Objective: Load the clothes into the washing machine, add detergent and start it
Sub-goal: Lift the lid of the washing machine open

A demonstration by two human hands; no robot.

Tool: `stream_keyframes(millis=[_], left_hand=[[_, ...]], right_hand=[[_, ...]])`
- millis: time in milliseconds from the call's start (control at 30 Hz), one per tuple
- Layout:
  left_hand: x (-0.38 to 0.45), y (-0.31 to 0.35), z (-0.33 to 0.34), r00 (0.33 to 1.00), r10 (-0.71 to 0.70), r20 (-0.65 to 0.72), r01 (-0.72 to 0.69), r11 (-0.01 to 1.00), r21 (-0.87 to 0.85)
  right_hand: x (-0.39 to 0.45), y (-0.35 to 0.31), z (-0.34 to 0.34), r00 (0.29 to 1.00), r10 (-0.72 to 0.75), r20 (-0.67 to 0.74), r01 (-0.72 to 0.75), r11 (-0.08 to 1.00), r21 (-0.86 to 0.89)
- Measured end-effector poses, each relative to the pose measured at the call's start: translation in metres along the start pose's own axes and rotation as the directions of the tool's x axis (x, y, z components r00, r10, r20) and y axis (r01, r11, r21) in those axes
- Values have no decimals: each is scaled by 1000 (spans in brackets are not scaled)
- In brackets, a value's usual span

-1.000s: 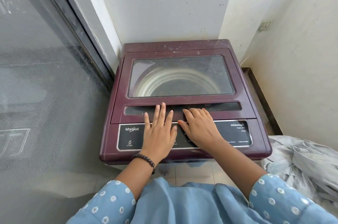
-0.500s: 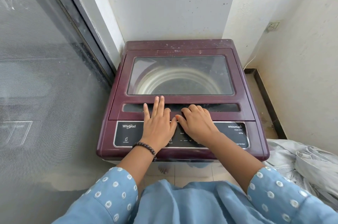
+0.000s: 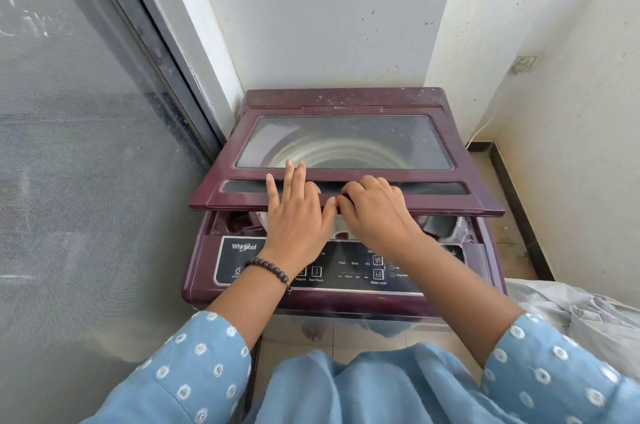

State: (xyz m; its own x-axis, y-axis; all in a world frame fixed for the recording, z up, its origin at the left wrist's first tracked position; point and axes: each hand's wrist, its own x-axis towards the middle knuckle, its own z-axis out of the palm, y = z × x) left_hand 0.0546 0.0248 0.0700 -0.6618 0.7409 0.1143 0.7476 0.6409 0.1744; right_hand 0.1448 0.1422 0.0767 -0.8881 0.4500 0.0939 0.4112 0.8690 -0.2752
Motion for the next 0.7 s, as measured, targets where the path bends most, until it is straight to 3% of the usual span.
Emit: stream_keyframes(millis=[133,400,700], left_hand=[[16,1,-12,986,31,-166,-23,998,50],[40,-2,-22,925,132,-357,-110,991,80],[79,5,-57,865,149,-479,-107,988,113]], right_hand=[[14,1,-16,991,-40,-126,34,998,-48],[33,0,-27,918,-161,-363,112,982,-154],[69,0,-62,825,-225,-519,134,969,-206]])
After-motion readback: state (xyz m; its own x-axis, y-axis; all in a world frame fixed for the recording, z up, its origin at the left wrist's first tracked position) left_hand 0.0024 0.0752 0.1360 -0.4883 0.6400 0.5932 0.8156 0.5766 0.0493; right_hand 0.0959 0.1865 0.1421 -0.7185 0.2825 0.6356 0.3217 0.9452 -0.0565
